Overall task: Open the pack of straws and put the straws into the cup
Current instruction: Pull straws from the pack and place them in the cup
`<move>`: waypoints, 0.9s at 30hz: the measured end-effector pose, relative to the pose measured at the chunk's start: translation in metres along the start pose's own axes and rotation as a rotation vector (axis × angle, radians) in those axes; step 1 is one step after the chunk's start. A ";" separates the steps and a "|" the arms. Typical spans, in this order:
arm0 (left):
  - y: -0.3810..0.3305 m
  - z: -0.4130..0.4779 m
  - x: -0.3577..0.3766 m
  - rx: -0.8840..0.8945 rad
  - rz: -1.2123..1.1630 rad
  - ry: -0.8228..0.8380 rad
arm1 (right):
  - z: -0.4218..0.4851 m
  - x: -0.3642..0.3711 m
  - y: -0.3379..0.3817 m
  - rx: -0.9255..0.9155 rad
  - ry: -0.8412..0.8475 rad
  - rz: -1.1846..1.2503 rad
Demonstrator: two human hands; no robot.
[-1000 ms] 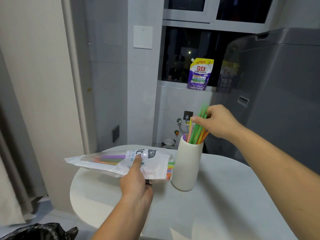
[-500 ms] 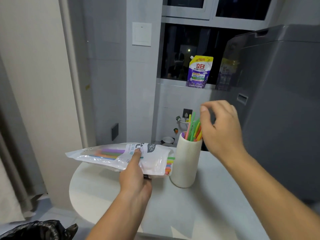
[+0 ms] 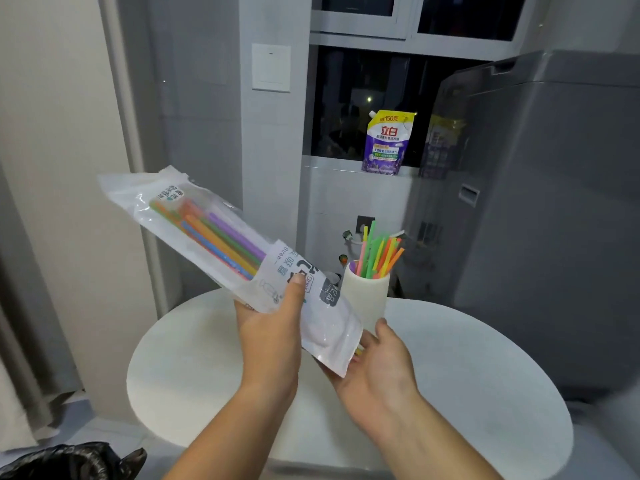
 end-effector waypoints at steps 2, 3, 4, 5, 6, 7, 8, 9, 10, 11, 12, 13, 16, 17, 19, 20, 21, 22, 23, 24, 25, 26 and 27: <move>0.002 -0.003 0.002 0.010 0.024 0.017 | 0.001 -0.002 0.000 -0.005 -0.022 -0.004; 0.004 -0.003 0.002 0.011 0.033 0.021 | 0.002 -0.003 0.000 -0.013 -0.037 -0.010; 0.005 -0.004 0.003 0.007 0.040 0.023 | 0.003 -0.004 0.001 -0.022 -0.052 -0.015; 0.007 -0.003 0.002 -0.003 0.042 0.024 | 0.004 -0.005 0.003 -0.036 -0.065 -0.024; 0.010 -0.003 0.002 -0.021 0.038 0.022 | 0.005 -0.005 0.005 -0.055 -0.075 -0.038; 0.013 -0.002 0.001 -0.049 0.030 0.017 | 0.005 -0.006 0.008 -0.078 -0.081 -0.054; 0.017 -0.002 -0.001 -0.088 0.023 0.009 | 0.006 -0.006 0.012 -0.105 -0.085 -0.074; 0.021 -0.003 -0.002 -0.135 0.016 -0.001 | 0.006 -0.006 0.015 -0.135 -0.088 -0.093; 0.024 -0.004 -0.004 -0.179 0.012 -0.010 | 0.006 -0.006 0.019 -0.169 -0.090 -0.111; 0.028 -0.004 -0.007 -0.215 0.010 -0.021 | 0.006 -0.006 0.023 -0.201 -0.088 -0.135; 0.031 -0.005 -0.010 -0.246 0.008 -0.038 | 0.007 -0.005 0.026 -0.232 -0.080 -0.173; 0.034 -0.005 -0.012 -0.277 0.001 -0.058 | 0.008 -0.005 0.028 -0.259 -0.070 -0.232; 0.038 -0.001 -0.019 -0.340 -0.036 -0.114 | 0.011 -0.008 0.032 -0.342 -0.088 -0.489; 0.039 0.001 -0.020 -0.348 -0.044 -0.122 | 0.012 -0.011 0.034 -0.384 -0.113 -0.574; 0.040 0.002 -0.021 -0.348 -0.050 -0.115 | 0.011 -0.014 0.039 -0.477 -0.157 -0.705; 0.040 0.002 -0.021 -0.345 -0.051 -0.110 | 0.010 -0.014 0.041 -0.509 -0.158 -0.725; 0.041 0.002 -0.020 -0.342 -0.052 -0.106 | 0.009 -0.013 0.042 -0.525 -0.139 -0.710; 0.042 0.001 -0.020 -0.339 -0.052 -0.105 | 0.008 -0.012 0.042 -0.531 -0.112 -0.684; 0.043 0.001 -0.020 -0.335 -0.054 -0.104 | 0.007 -0.010 0.042 -0.531 -0.087 -0.665; 0.044 0.001 -0.020 -0.330 -0.057 -0.104 | 0.006 -0.009 0.042 -0.533 -0.074 -0.665; 0.044 0.001 -0.019 -0.325 -0.061 -0.105 | 0.005 -0.008 0.041 -0.541 -0.070 -0.683; 0.044 0.001 -0.019 -0.320 -0.063 -0.106 | 0.005 -0.008 0.042 -0.559 -0.072 -0.709; 0.044 0.001 -0.019 -0.317 -0.065 -0.108 | 0.005 -0.008 0.042 -0.580 -0.074 -0.731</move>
Point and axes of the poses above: each hand's wrist, its own z-axis towards the middle knuckle, its own x-axis out of the palm, y = z × x, the point moved 5 cm from there along z, towards the middle knuckle, and after that the axes turned 6 degrees about x, right-handed, at the moved point
